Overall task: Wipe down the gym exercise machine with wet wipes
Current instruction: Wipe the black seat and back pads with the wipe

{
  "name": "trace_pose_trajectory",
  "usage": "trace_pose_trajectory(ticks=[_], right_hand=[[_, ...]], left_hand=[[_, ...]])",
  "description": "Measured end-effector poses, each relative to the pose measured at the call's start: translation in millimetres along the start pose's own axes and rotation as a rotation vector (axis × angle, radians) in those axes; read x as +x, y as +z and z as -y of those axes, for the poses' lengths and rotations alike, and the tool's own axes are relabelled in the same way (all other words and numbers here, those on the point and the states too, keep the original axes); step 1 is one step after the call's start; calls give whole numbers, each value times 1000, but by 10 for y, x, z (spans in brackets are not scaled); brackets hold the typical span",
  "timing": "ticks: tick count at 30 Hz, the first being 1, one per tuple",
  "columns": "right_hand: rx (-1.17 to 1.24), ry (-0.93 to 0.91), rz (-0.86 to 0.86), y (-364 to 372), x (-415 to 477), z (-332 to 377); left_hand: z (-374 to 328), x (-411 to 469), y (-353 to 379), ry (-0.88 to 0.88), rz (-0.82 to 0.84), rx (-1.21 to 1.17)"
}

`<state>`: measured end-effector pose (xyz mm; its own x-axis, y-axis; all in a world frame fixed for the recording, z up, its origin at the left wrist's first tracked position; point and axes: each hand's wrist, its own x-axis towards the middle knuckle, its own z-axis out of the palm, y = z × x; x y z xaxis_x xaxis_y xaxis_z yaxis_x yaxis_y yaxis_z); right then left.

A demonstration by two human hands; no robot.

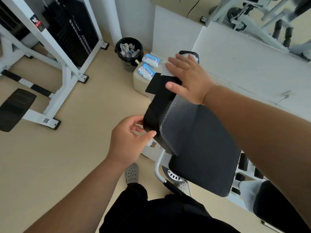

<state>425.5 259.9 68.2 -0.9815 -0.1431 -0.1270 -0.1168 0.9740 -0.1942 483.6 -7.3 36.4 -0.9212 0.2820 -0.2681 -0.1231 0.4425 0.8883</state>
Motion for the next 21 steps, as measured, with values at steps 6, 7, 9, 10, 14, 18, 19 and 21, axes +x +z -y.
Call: trace_pose_trajectory(ticks=[6,7,9,10,14,18,19,21], right_hand=[[-104,-365,12,417,-812,730],[-167,-448,47,488,-937,811],[-295,-558,87,567,-1049,848],[-331,-591,83,561,-1027,815],[-221,-481,1,412,-644,613],[-62,-96,-61,172,-257,366],[-40,-47,-67,168,-232,378],[-26,-32,-103,250,-311,514]], left_hand=[[151,-146,-67,-41,44,-269],[157,-169,-84,-35,64,-296],[153,-210,-108,-10,112,-319],[149,-227,-115,0,128,-326],[142,-257,-113,-44,105,-305],[183,-266,-116,-77,85,-266],[196,-270,-119,-91,71,-268],[231,-267,-128,-115,31,-275]])
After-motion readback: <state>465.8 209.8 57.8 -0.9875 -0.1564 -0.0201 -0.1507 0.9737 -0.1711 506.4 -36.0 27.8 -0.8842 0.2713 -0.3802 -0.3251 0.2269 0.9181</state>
